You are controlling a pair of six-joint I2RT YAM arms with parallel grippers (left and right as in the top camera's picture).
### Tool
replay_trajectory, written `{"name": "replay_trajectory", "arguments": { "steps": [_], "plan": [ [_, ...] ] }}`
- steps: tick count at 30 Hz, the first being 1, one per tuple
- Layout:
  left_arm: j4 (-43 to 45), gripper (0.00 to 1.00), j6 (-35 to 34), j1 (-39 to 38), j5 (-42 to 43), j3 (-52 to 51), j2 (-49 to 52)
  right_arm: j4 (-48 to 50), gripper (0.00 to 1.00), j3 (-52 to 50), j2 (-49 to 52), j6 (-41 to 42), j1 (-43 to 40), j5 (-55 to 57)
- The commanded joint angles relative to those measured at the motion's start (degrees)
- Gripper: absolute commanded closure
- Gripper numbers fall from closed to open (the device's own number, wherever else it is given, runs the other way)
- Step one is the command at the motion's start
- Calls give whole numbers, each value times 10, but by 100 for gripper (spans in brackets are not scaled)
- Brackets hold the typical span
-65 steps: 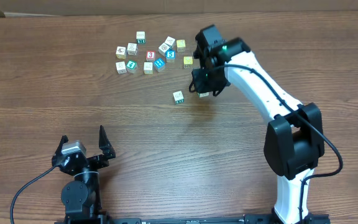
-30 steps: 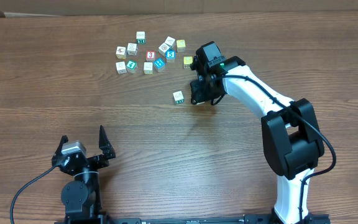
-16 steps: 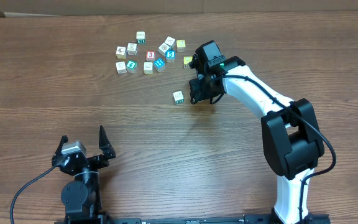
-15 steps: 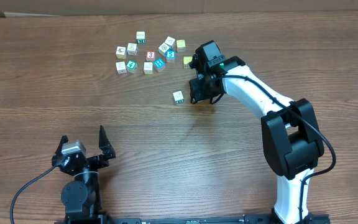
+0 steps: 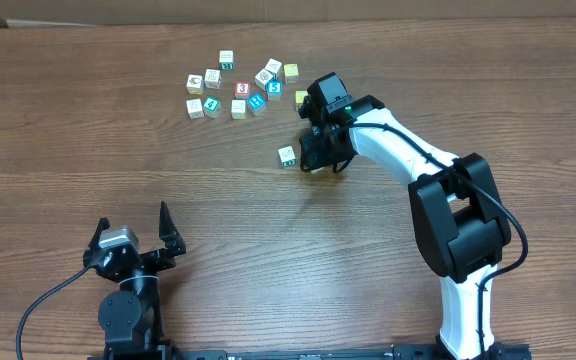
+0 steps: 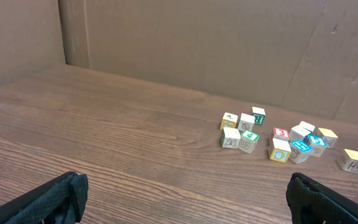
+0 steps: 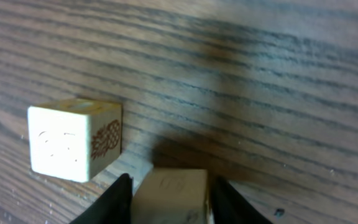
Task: Form a circle
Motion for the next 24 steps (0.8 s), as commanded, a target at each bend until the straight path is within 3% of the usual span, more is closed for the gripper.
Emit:
{"name": "replay_trajectory", "arguments": {
  "steps": [1, 24],
  "plan": [
    [0, 1, 11, -7, 5, -2, -6, 3, 55, -4, 10, -2, 2, 0],
    [0, 1, 11, -7, 5, -2, -6, 1, 54, 44, 9, 0, 0, 2]
  ]
}}
